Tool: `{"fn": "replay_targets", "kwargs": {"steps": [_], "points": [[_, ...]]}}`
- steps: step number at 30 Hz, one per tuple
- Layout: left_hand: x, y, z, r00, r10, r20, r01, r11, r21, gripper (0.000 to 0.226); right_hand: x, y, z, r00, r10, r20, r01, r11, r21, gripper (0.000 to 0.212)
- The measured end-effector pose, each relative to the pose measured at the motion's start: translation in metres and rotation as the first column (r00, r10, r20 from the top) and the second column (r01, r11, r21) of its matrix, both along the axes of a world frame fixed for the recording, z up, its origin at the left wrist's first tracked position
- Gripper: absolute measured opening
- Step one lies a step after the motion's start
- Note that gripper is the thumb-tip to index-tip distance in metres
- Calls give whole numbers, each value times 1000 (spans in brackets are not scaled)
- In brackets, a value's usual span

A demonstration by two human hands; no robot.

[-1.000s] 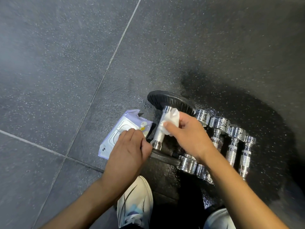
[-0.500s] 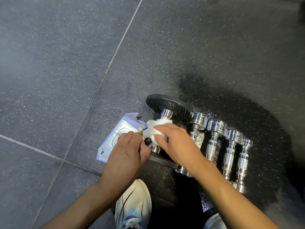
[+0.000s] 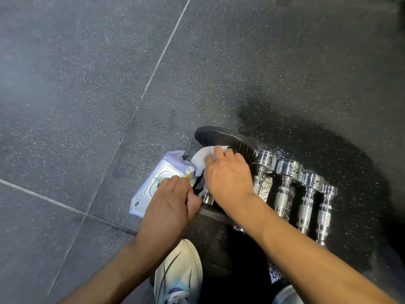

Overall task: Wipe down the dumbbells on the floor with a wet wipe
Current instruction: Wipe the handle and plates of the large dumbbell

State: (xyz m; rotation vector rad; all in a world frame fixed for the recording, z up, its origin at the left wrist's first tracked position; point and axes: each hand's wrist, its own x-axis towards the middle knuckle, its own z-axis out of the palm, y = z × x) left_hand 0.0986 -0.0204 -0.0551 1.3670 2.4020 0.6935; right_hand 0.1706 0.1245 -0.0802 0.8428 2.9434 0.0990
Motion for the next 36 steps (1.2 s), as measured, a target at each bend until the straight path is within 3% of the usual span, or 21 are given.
{"fn": "replay_targets", "kwargs": {"steps": [2, 7, 13, 17, 20, 23, 24, 27, 30, 33, 36], "points": [[1, 0, 1, 1000, -2, -3, 2, 1000, 1, 19, 0, 1, 0, 1000, 27, -8, -27, 998, -60, 15], [-1, -1, -1, 1000, -30, 0, 30, 999, -12, 19, 19, 4, 6, 995, 6, -101, -36, 952, -305, 25], [-3, -4, -7, 997, -75, -34, 73, 995, -65, 23, 31, 12, -9, 959, -149, -239, 74, 952, -297, 40], [-3, -3, -5, 1000, -28, 4, 28, 999, -41, 20, 35, 13, -6, 977, -64, -205, -11, 938, -346, 41], [-2, -3, -5, 998, -61, -31, 60, 997, -44, 20, 41, 12, 6, 992, 92, -85, -123, 857, -500, 37], [-4, -4, -10, 1000, -17, -19, 16, 998, -53, 27, 46, 12, 16, 991, 110, -79, -133, 686, -715, 37], [-4, -5, -13, 999, -37, -35, 34, 997, -69, 33, 47, 14, 13, 990, 98, -105, -144, 690, -709, 37], [-5, -6, -15, 996, -88, -32, 84, 991, -109, 58, 47, 23, 2, 977, -33, -212, -91, 830, -550, 38], [-7, -6, -12, 999, -48, -11, 46, 990, -132, 50, 43, 20, -3, 955, -121, -271, 14, 931, -366, 42], [-2, -6, -6, 997, -56, 59, 64, 988, -139, 64, 43, 6, -3, 962, -138, -237, 90, 975, -205, 50], [-3, -1, -5, 999, 14, 35, -11, 997, -80, 39, 37, -8, 3, 958, -198, -209, 168, 974, -153, 53]]}}
